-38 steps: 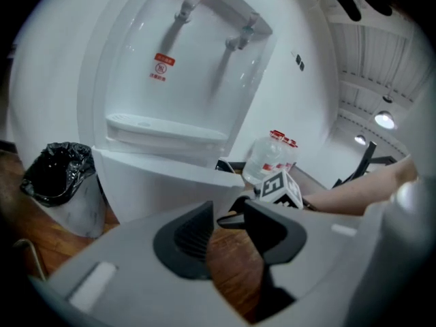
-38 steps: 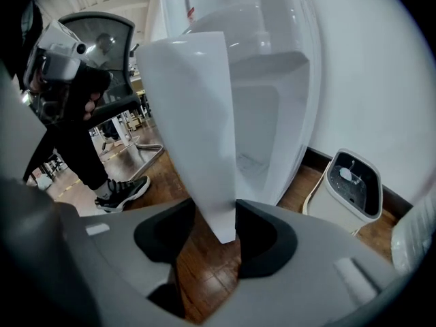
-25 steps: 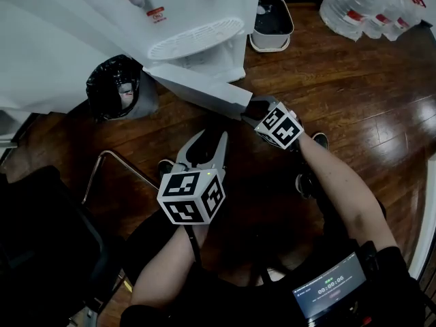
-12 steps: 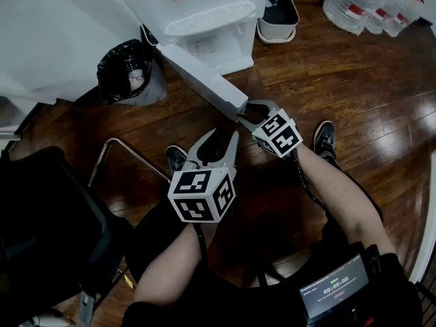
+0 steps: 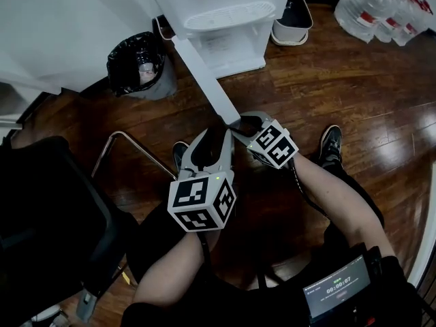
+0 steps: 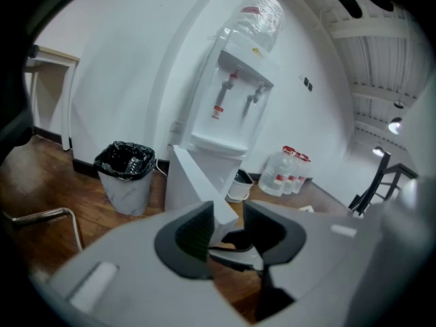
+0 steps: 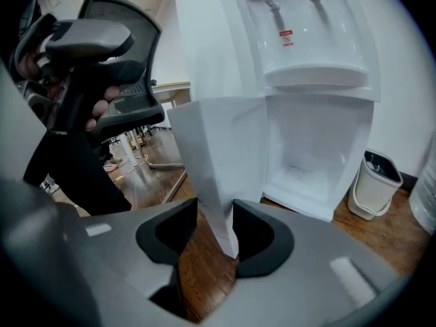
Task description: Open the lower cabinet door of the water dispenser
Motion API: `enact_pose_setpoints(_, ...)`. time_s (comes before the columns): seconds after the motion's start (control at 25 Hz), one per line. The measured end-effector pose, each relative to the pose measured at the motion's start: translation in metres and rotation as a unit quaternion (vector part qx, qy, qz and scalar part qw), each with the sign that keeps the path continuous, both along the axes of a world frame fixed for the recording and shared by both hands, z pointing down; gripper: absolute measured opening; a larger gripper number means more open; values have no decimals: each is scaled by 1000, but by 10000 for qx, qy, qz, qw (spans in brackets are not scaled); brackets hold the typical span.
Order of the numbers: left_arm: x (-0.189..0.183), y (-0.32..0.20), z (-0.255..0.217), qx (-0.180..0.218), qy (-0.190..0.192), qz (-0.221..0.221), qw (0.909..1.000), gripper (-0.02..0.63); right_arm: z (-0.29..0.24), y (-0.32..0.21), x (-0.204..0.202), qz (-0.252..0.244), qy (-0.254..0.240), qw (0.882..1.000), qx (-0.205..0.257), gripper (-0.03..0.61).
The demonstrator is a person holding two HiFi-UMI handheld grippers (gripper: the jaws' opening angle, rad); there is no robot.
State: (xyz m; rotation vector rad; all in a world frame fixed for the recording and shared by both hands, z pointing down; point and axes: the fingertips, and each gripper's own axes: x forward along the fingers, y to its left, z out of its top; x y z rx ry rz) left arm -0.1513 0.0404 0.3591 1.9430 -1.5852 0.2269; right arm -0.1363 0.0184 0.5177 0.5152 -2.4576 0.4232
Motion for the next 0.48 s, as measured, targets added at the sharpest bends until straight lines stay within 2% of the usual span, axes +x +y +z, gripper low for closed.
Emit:
enact_pose_setpoints(0.28, -4, 6, -2, 49, -15, -100, 9999, 150, 0, 18, -38, -444, -2, 9990, -30, 140)
enact_pose_setpoints(0.48, -4, 9, -3, 72, 13, -22, 10000, 147, 0, 26, -55, -519, 0, 9986, -20, 123)
